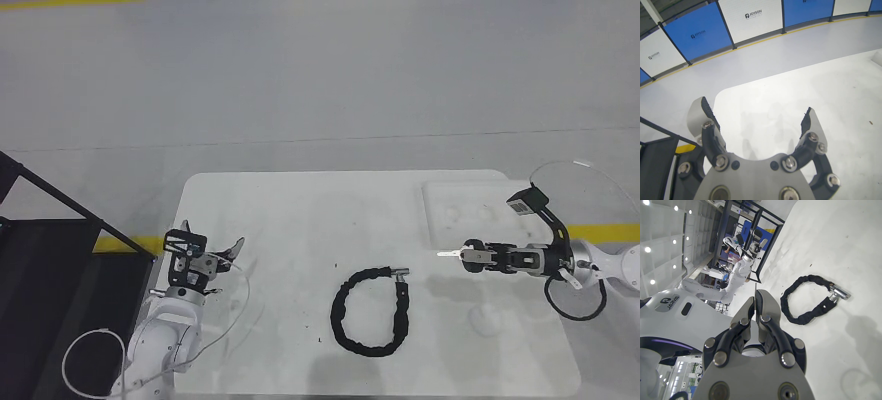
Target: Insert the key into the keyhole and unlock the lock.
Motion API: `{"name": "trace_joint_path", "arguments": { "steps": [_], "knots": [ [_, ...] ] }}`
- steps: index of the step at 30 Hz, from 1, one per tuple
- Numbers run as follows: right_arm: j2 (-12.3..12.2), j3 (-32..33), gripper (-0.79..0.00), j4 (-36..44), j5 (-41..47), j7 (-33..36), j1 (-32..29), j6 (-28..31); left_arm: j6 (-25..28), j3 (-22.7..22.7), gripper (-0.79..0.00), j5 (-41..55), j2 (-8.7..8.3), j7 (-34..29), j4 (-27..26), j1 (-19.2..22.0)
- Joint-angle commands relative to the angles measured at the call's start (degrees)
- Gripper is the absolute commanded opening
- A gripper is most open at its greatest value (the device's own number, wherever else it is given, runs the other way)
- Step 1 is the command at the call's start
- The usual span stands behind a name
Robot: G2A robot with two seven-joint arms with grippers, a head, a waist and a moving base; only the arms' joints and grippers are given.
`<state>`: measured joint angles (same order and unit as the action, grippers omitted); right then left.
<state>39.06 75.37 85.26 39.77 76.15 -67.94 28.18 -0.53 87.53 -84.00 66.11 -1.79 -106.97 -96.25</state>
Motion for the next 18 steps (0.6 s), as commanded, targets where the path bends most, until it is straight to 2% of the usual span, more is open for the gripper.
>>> {"name": "trace_joint_path", "arguments": {
  "steps": [1,9,13,18],
  "knots": [
    [0.0,0.0,-0.785,0.0,0.0,0.0,0.0,0.0,-0.6,-2.2,0.000,-2.8,0.19,-0.9,-1.1,2.0],
    [0.0,0.0,-0.785,0.0,0.0,0.0,0.0,0.0,-3.7,-14.8,0.000,-14.4,1.75,-7.1,0.7,13.3],
    [0.0,0.0,-0.785,0.0,0.0,0.0,0.0,0.0,-2.7,-22.3,0.000,-12.7,3.35,-11.3,4.3,20.2],
    [0.0,0.0,-0.785,0.0,0.0,0.0,0.0,0.0,-5.4,-32.1,0.000,-16.2,5.85,-14.6,11.7,28.2]
  ]
}}
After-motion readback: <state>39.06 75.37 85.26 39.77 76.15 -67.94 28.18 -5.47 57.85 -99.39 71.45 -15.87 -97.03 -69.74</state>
